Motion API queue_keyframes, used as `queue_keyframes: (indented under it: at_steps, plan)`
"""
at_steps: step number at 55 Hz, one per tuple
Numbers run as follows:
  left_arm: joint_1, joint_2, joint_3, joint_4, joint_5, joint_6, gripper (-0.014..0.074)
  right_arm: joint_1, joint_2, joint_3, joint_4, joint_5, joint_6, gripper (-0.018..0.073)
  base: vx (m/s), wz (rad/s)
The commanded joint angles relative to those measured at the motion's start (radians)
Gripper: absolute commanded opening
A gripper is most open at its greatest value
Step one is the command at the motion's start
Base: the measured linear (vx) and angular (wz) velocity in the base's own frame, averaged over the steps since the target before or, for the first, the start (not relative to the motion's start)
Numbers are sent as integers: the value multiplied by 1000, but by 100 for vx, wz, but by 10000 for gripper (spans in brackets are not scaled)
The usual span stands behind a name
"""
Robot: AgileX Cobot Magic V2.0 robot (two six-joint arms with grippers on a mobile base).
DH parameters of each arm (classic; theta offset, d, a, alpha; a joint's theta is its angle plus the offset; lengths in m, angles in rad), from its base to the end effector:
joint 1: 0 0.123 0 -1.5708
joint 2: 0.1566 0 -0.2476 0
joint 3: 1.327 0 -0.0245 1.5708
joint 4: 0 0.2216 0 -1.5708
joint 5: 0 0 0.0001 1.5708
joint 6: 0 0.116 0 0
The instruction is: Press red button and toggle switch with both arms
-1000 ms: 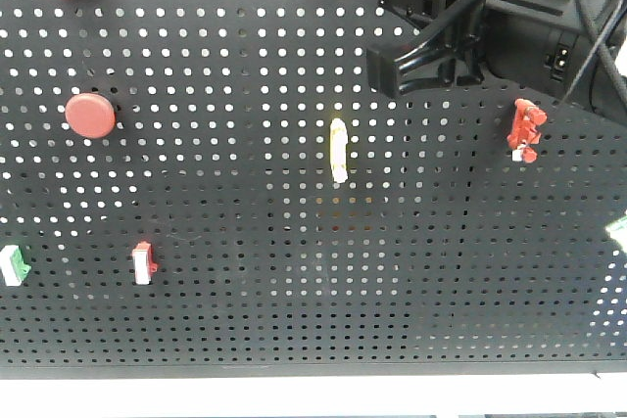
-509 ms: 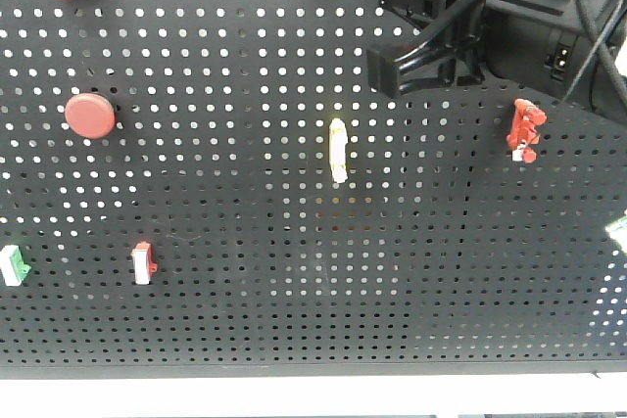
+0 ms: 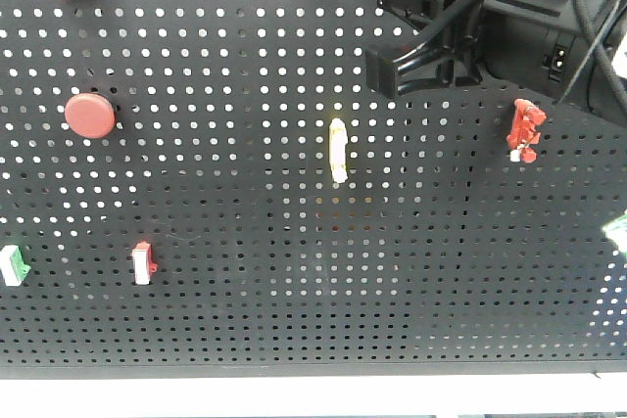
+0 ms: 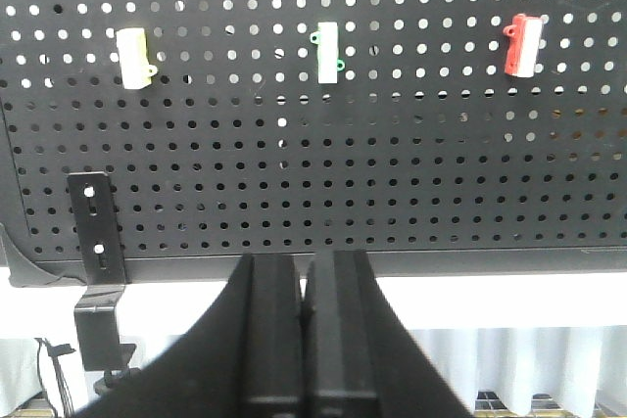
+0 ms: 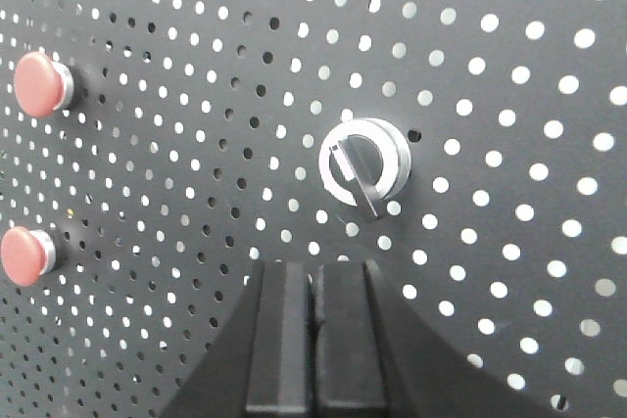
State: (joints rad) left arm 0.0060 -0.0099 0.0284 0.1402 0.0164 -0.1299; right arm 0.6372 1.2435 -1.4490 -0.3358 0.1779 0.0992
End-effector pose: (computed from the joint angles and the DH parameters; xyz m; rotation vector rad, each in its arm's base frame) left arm 0.0903 0.0008 0.2048 0.0014 1.5184 0.0148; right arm 0.2275 0.1599 0.4687 -0.5676 1.3374 0.2898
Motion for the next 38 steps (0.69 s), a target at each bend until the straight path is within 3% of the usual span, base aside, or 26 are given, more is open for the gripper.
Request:
queue_keyframes:
  at_steps: [1,13,19,25,31,38]
  plan:
    - [-6,15,12,-10,-75,-4,2,-3,-20,-30,-15,-77,-6,0,0,0]
    - [-6,15,12,-9,-75,-4,2,-4,-22,-26,-14,-66,-8,0,0,0]
    - [-6,15,12,-9,-75,-4,2,-41,-83,24,-15,-42,-70,0,0,0]
    - [-6,15,12,-9,-75,-4,2,-153,-211,226,39,-88,-37,0,0,0]
    - [-6,15,12,-9,-75,-4,2,-336,-375,527,107,-172,42,0,0,0]
    - [-6,15,12,-9,-75,-4,2,-489,-581,827,121,-237,36,0,0,0]
